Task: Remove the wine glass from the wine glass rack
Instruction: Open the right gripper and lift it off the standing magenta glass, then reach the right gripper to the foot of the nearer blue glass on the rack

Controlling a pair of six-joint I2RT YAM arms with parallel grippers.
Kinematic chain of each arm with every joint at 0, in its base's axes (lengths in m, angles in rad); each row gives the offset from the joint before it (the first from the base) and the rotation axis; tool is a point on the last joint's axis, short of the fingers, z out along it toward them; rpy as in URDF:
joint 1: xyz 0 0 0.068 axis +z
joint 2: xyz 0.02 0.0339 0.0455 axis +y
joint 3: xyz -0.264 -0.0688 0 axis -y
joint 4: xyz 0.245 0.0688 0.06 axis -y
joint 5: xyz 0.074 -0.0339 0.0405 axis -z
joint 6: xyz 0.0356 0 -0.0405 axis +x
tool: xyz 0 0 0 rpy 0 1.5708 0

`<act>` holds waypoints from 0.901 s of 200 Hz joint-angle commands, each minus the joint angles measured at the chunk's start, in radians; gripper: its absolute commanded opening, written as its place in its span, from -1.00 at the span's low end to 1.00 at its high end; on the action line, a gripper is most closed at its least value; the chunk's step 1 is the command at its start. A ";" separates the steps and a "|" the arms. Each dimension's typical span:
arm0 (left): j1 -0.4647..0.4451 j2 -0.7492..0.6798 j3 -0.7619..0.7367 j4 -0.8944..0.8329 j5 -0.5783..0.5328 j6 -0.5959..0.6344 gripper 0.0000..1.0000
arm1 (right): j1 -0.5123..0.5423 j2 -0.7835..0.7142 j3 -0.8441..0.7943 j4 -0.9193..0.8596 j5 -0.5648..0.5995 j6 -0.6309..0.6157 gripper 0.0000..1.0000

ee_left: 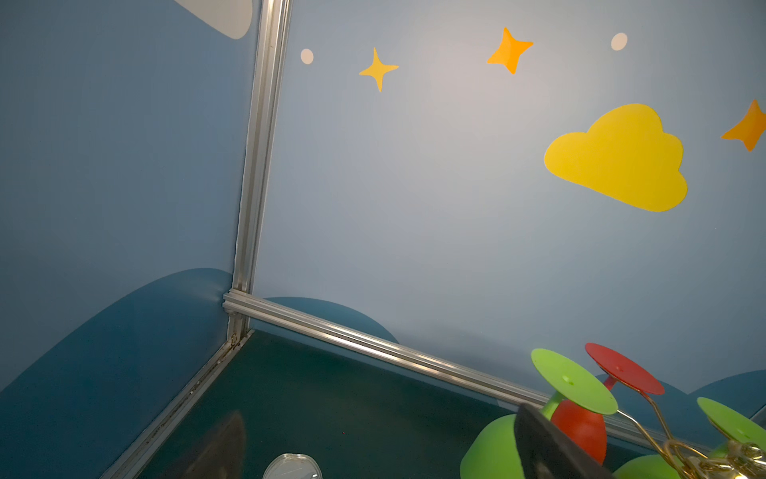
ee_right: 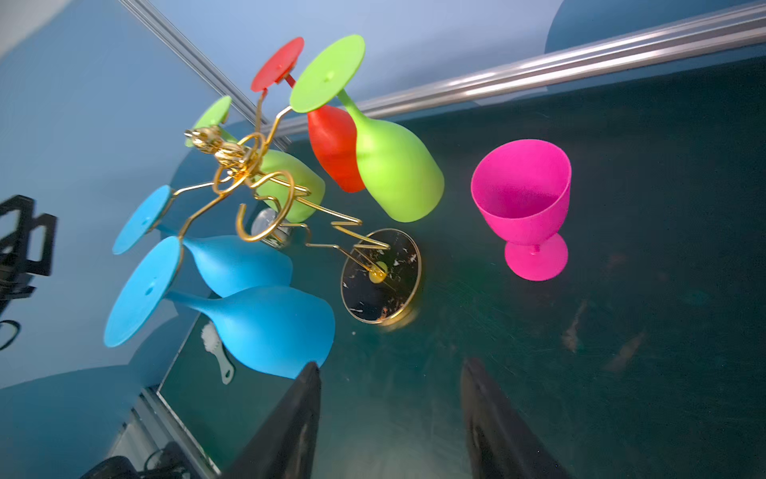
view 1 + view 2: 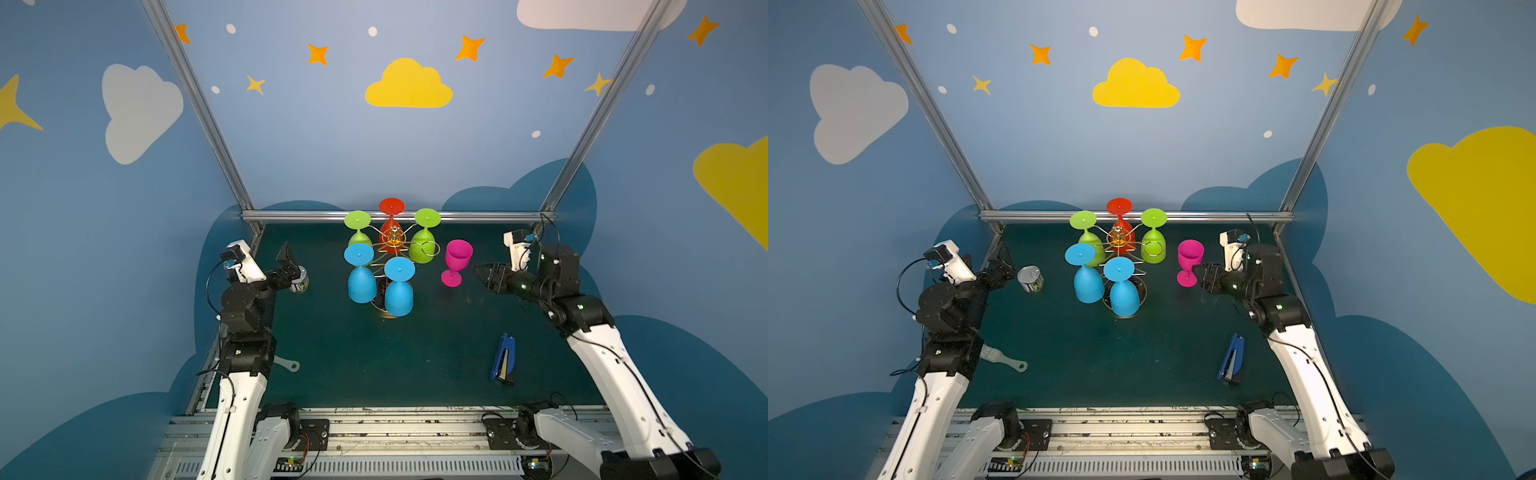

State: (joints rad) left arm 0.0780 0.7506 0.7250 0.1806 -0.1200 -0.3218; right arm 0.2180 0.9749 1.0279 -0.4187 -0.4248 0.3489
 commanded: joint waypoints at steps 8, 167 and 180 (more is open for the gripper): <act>0.003 -0.008 -0.004 0.015 0.010 -0.006 0.99 | 0.017 -0.092 -0.110 0.183 -0.088 0.134 0.12; 0.003 -0.006 -0.004 0.009 0.008 -0.017 0.99 | 0.366 0.038 -0.041 0.288 0.064 0.392 0.08; 0.004 -0.007 -0.003 0.010 0.007 -0.017 0.99 | 0.380 0.053 -0.038 0.316 0.071 0.412 0.06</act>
State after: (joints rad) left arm 0.0784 0.7506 0.7246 0.1802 -0.1196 -0.3336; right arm 0.5762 1.0119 0.9504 -0.1600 -0.3920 0.7197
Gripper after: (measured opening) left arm 0.994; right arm 0.540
